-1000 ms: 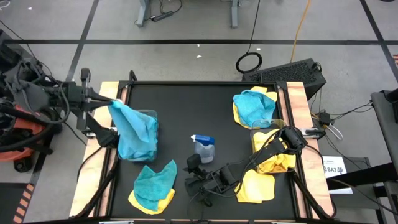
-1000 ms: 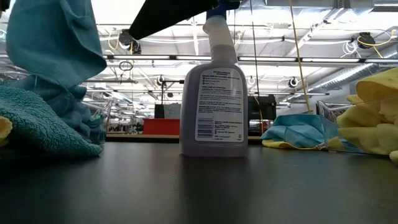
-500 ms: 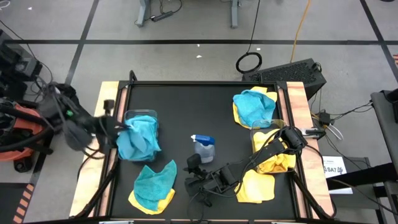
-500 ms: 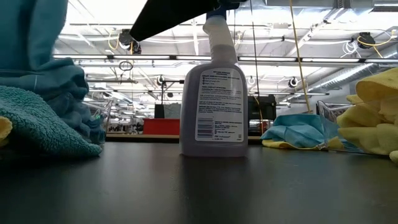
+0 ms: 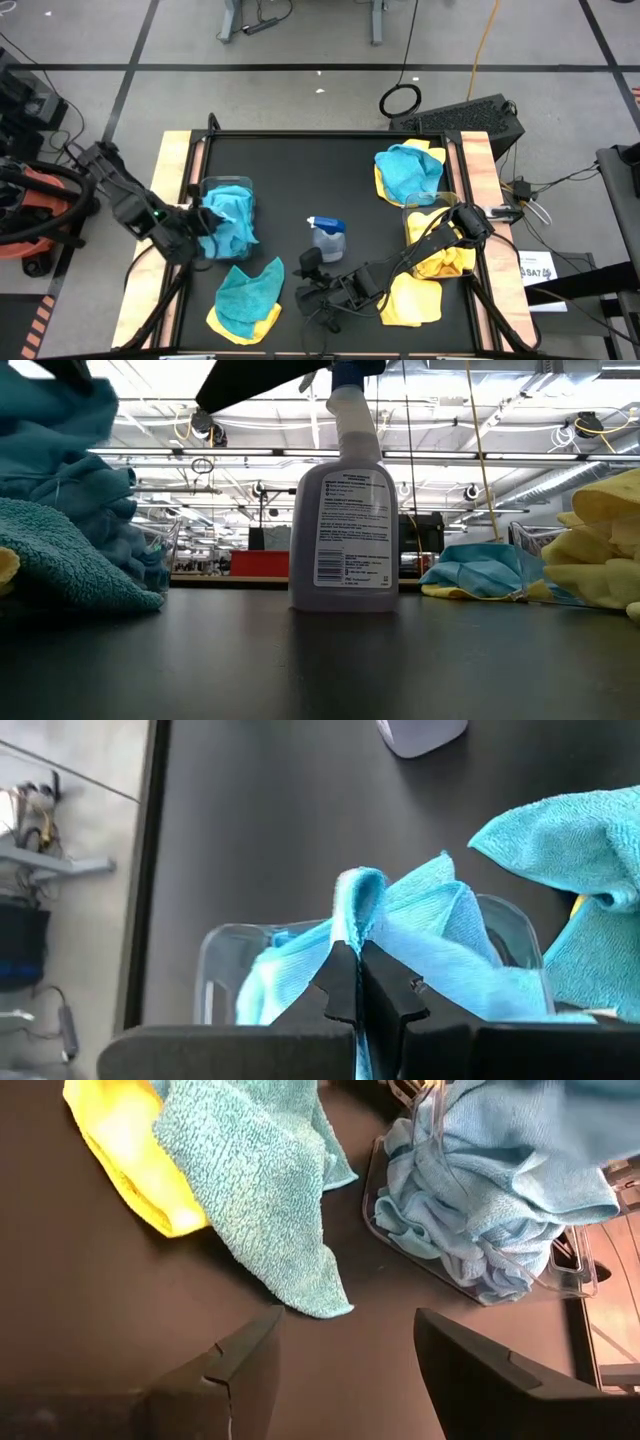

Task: Sort microfiber towel by color & place in baskets
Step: Put the blue microfiber cloth into the left transparent bin

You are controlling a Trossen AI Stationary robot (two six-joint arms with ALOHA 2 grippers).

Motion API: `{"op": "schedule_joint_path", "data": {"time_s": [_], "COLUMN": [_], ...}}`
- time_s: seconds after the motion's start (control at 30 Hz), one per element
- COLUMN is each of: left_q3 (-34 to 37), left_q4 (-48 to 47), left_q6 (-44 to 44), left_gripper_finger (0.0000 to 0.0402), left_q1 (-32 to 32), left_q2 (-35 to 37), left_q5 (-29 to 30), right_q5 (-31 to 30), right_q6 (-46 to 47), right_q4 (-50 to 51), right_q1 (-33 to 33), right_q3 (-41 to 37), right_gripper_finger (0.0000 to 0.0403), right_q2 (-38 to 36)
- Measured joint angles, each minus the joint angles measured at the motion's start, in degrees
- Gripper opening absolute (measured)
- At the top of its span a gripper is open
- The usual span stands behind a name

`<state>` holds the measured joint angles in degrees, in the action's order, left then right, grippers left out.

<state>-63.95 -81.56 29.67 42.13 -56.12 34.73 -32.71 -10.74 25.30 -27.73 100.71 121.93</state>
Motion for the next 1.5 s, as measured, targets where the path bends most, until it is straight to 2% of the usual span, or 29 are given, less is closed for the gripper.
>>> {"op": "schedule_joint_path", "data": {"time_s": [0.57, 0.73, 1.03, 1.5], "left_q3": [18.43, 23.50, 23.59, 23.24], "left_q4": [14.64, 17.21, 19.19, 21.29], "left_q6": [-1.70, -1.65, -3.25, -9.31], "left_gripper_finger": [0.0002, 0.0024, 0.0037, 0.0041], "left_q1": [-16.43, -21.81, -30.48, -38.95], "left_q2": [0.00, -0.03, -4.24, -19.89], "left_q5": [-14.29, -17.13, -23.84, -31.50], "right_q5": [0.00, 0.00, 0.00, 1.25], "right_q6": [0.08, 0.35, 0.45, 1.17], "right_q4": [-0.71, -0.68, -0.66, -0.07], "right_q1": [-0.02, -0.02, -0.07, -0.50], "right_q3": [0.00, 0.00, 0.00, 0.00], "right_gripper_finger": [0.0215, 0.0215, 0.0215, 0.0215], "right_q2": [0.00, 0.00, 0.00, 0.00]}}
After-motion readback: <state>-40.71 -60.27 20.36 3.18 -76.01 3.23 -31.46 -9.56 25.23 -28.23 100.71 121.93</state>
